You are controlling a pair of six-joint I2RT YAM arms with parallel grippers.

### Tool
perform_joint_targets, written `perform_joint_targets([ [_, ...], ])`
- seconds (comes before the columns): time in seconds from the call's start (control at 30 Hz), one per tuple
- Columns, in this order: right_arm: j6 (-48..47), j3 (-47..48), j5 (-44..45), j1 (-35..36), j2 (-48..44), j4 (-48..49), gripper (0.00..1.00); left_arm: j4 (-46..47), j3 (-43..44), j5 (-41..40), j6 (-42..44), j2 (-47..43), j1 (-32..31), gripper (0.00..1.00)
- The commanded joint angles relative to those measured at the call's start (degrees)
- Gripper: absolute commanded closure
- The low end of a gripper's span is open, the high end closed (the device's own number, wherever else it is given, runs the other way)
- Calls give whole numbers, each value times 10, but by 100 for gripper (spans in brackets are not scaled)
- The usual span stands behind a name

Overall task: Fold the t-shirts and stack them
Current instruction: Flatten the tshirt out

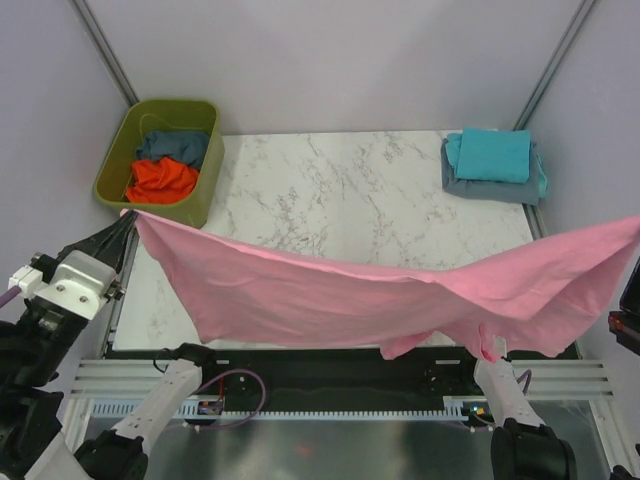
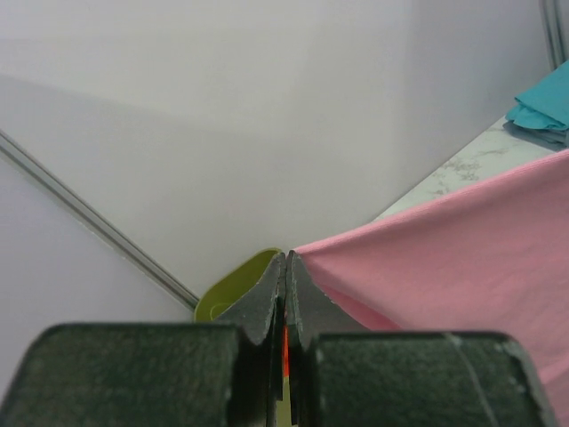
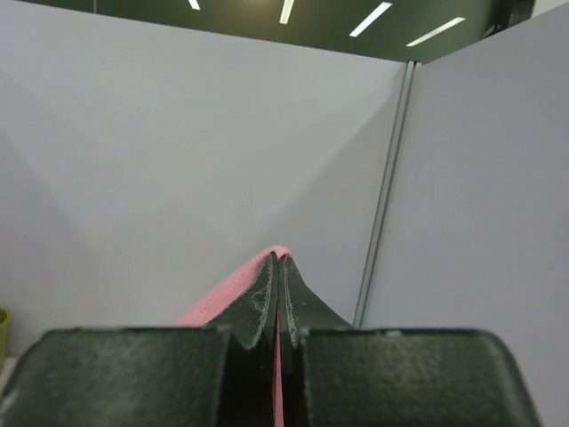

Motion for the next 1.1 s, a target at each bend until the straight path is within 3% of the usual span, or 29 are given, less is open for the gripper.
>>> perform_joint_targets([
  [0.0, 6, 26, 42, 5, 56, 24, 100, -14, 29, 0, -3, 36, 4, 98],
  [0.2, 7, -73, 24, 8, 85, 153, 100, 33, -8, -20, 14, 75, 3, 98],
  [0.4, 12, -251, 8, 8, 122, 287, 100, 112, -154, -26, 30, 119, 3, 98],
  [0.57, -10, -355, -27, 8, 189, 319, 100, 188, -238, -24, 50, 182, 4, 98],
  [0.73, -32, -421, -94, 20, 323, 338, 100, 188, -294, -24, 50, 306, 28, 98],
  [0.87, -80, -387, -100, 46, 469, 354, 100, 188, -282, -24, 50, 433, 51, 98],
  [0.9, -86, -367, -100, 56, 538, 354, 100, 312, -261, 21, 50, 465, 55, 98],
  [0.93, -90, -317, -99, 60, 575, 354, 100, 314, -246, 24, 86, 494, 63, 98],
  [1.07, -100, -161, -62, 79, 755, 345, 100, 311, -155, 22, 99, 657, 80, 98],
])
